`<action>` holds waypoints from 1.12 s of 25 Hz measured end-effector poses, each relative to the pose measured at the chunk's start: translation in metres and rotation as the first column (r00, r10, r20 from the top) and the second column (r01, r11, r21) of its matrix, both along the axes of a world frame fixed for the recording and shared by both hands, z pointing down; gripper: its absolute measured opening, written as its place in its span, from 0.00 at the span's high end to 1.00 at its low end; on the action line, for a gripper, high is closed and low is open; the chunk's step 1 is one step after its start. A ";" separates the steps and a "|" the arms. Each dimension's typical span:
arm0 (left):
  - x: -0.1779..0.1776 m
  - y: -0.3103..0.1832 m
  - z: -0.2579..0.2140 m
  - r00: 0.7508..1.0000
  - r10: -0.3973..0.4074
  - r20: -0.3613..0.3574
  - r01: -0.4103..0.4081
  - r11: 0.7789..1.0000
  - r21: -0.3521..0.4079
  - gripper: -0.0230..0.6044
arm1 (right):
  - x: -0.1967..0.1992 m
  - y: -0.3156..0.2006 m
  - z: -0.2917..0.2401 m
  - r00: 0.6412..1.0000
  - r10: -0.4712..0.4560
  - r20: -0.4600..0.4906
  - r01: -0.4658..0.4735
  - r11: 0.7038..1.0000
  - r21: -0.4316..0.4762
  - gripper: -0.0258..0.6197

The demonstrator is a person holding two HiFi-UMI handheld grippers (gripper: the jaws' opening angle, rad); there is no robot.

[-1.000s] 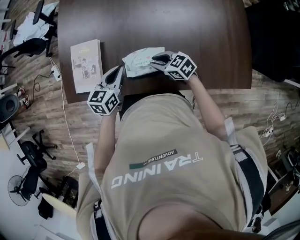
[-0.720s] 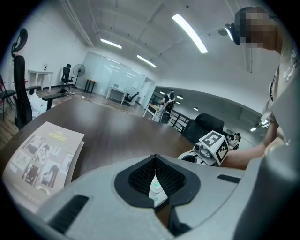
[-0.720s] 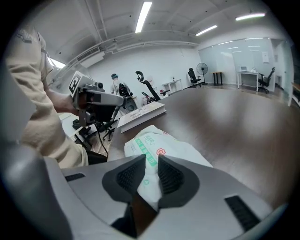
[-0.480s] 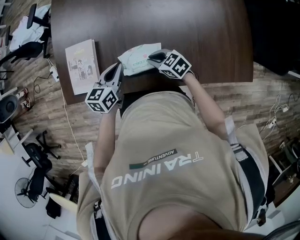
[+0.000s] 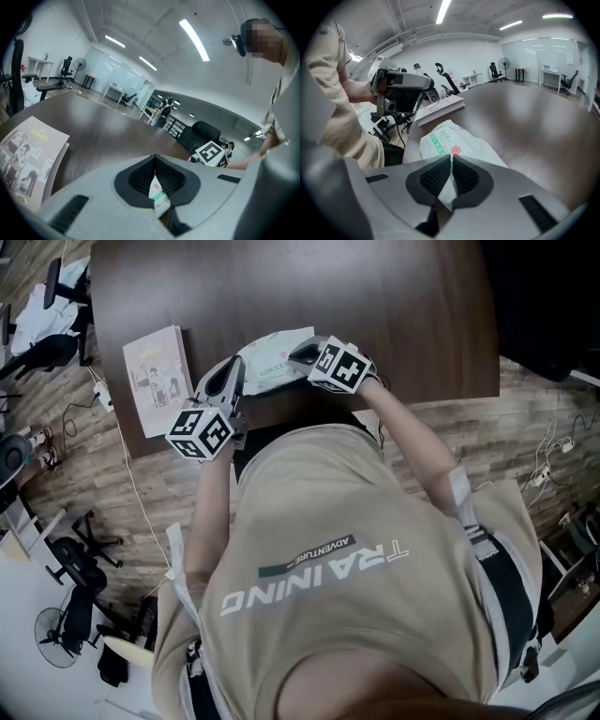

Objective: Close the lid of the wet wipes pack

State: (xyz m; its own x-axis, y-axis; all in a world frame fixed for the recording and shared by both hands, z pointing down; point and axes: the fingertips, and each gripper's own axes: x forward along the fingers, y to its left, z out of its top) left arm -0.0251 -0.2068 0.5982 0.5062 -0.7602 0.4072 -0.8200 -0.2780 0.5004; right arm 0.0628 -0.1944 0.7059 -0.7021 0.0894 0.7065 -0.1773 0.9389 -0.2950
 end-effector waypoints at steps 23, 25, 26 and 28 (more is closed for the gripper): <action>-0.056 0.031 -0.010 0.994 -0.062 -0.091 0.063 0.998 0.004 0.96 | -0.037 0.012 -0.006 0.990 0.030 -0.135 -0.017 0.995 0.095 0.94; -0.058 0.031 -0.008 0.994 -0.056 -0.092 0.057 0.998 0.008 0.96 | -0.038 0.012 -0.004 0.989 0.049 -0.139 -0.039 0.997 0.073 0.93; -0.058 0.031 -0.008 0.995 -0.051 -0.091 0.053 0.999 0.011 0.96 | -0.037 0.012 -0.003 0.988 0.056 -0.144 -0.048 0.997 0.061 0.94; -0.058 0.030 -0.008 0.995 -0.042 -0.089 0.044 0.999 0.021 0.96 | -0.037 0.011 -0.003 0.986 0.064 -0.153 -0.056 0.997 0.054 0.93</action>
